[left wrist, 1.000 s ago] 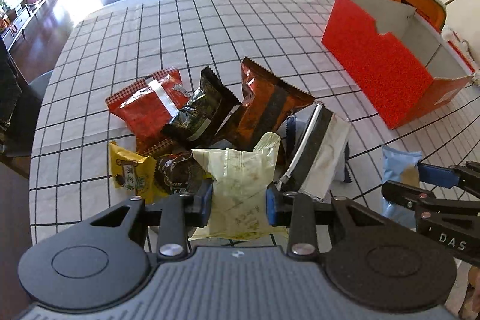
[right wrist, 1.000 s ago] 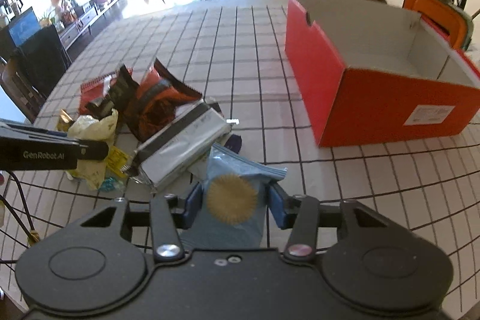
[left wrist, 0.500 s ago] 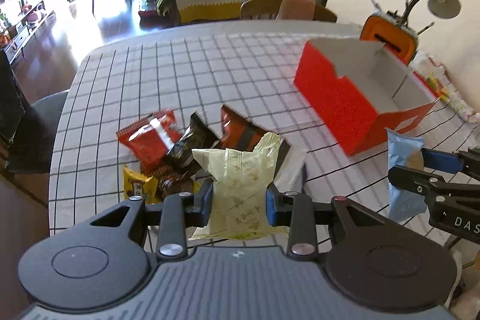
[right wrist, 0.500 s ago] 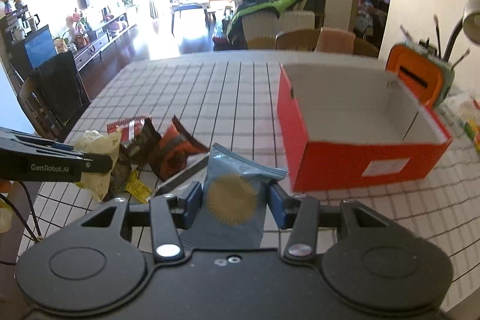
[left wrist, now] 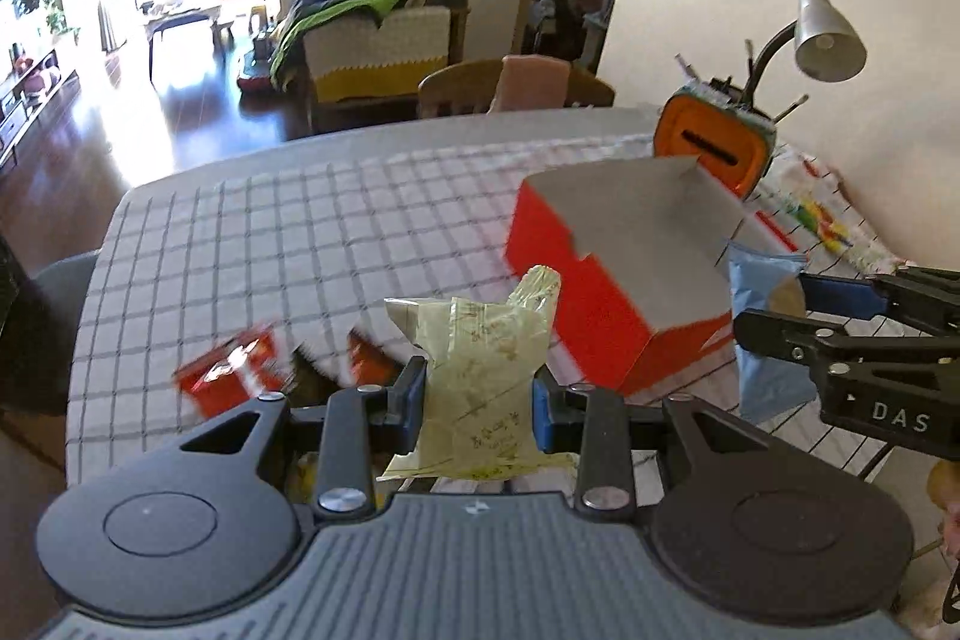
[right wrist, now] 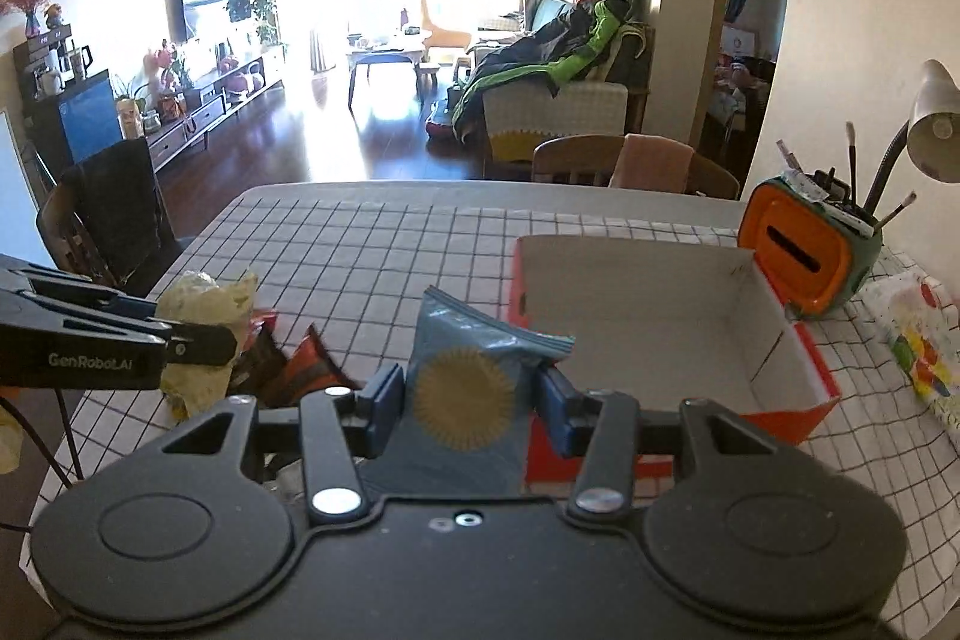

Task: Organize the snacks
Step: 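Carry both held packets over the red box with both tools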

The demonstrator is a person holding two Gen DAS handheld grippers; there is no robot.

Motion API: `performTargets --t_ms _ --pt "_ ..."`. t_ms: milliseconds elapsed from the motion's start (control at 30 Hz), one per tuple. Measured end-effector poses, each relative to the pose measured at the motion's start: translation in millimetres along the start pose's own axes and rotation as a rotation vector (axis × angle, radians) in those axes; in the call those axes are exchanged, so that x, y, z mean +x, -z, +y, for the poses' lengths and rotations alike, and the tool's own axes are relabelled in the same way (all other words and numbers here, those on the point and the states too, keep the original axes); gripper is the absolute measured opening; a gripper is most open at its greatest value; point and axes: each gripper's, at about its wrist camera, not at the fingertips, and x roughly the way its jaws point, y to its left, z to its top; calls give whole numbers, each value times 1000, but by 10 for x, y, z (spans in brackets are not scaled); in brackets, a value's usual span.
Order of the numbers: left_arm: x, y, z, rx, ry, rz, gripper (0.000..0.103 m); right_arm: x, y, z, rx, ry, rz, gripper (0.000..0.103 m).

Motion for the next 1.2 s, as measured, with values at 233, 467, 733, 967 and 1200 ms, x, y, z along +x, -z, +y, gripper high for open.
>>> performTargets --t_ms 233,467,733,967,1200 --pt "408 -355 -532 33 7 6 33 241 -186 -676 -2 3 18 46" --pt "960 -633 -996 34 -6 53 33 552 -252 -1270 -5 -8 50 46" --pt "1552 -812 -1363 34 -35 131 33 944 -249 -1822 -9 -29 114 46" --pt "2091 -898 -1639 79 -33 210 33 1309 -182 -2103 -59 -64 224 46" --pt "2546 -916 -1722 90 -50 325 33 1584 -71 -2123 -118 -91 293 46"
